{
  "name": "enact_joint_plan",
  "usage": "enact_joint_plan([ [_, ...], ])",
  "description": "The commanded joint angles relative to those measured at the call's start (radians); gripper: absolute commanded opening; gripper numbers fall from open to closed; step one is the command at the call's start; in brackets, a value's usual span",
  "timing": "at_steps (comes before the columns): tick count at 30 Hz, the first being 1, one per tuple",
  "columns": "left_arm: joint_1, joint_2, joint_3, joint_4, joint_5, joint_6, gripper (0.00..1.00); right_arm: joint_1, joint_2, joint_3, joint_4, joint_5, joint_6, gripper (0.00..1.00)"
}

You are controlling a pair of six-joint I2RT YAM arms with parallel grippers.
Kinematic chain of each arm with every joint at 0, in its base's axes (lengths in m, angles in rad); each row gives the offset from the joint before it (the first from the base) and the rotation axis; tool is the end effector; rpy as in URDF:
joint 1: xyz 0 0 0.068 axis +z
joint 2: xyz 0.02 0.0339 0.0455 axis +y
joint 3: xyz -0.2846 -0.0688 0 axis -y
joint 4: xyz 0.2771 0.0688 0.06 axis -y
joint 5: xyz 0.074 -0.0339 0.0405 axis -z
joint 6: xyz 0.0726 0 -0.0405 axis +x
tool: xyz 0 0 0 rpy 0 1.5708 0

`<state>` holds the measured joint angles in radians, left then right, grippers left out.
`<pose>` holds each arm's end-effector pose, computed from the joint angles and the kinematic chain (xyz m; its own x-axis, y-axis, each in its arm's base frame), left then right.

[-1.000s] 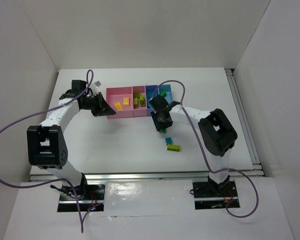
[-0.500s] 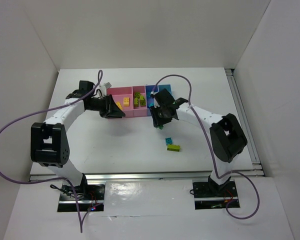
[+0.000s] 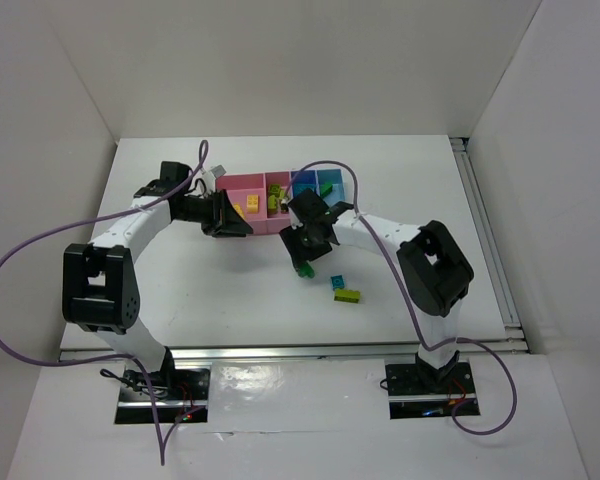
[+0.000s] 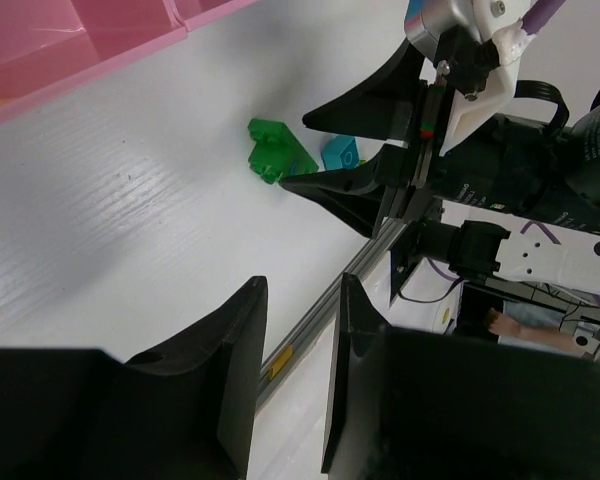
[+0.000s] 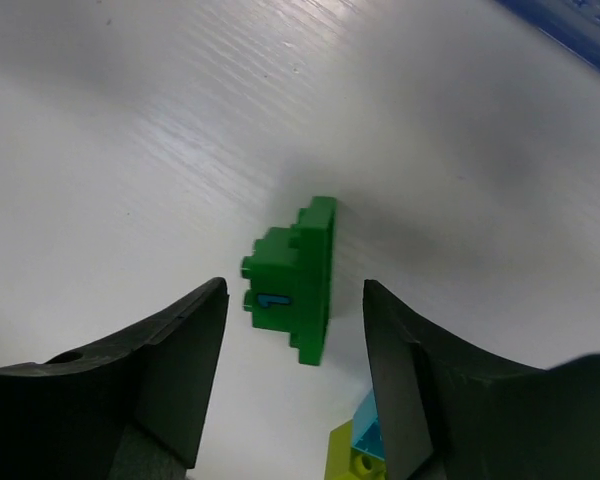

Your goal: Sort the legos into containers by color

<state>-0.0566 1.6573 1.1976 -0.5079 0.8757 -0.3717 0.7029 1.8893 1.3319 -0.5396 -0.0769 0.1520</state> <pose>0.3841 -0.0776 0.2286 -0.9372 -0.1799 -0.2988 0.1404 0.5897 -0.7953 0.3342 0.2905 0.1579 -0.7727 -0.4568 -0.4407 -0.5607 0.8166 0.1367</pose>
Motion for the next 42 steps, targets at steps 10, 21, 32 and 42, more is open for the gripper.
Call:
enact_joint_plan([
  [10, 0.001, 0.016, 0.03, 0.009, -0.012, 0.011, 0.35, -0.033, -0.142, -0.096, -0.011, -0.012, -0.045, 0.55],
  [21, 0.001, 0.016, 0.039, 0.0, -0.012, 0.011, 0.34, -0.033, -0.211, -0.142, -0.072, -0.054, -0.106, 0.35],
  [32, -0.008, 0.016, 0.039, 0.0, -0.012, 0.011, 0.34, -0.033, -0.131, -0.122, -0.095, -0.057, -0.172, 0.43],
  [42, -0.017, 0.016, 0.039, 0.0, -0.012, 0.011, 0.35, -0.033, -0.056, -0.092, -0.02, -0.047, -0.172, 0.47],
])
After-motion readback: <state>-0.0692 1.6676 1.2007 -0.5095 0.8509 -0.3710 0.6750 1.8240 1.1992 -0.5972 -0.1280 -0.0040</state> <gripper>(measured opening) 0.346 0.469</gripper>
